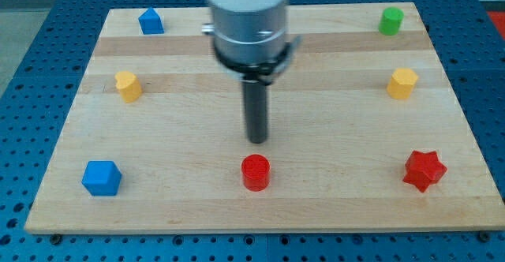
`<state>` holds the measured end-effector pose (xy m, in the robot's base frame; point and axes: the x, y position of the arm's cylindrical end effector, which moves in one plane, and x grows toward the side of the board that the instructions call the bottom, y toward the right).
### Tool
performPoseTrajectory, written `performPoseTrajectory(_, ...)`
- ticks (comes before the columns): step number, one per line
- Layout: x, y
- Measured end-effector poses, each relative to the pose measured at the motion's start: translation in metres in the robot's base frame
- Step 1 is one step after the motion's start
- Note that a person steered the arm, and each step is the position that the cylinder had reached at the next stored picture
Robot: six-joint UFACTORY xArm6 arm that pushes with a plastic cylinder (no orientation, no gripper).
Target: Move the yellow hexagon slightly up
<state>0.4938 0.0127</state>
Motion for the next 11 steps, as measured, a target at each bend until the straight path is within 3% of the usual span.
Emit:
performPoseTrajectory(3,0.000,0.162)
performPoseTrajectory(5,-0.042,0.172)
performPoseTrajectory(7,-0.065,0.223)
performPoseTrajectory(11,-0.142,0.209)
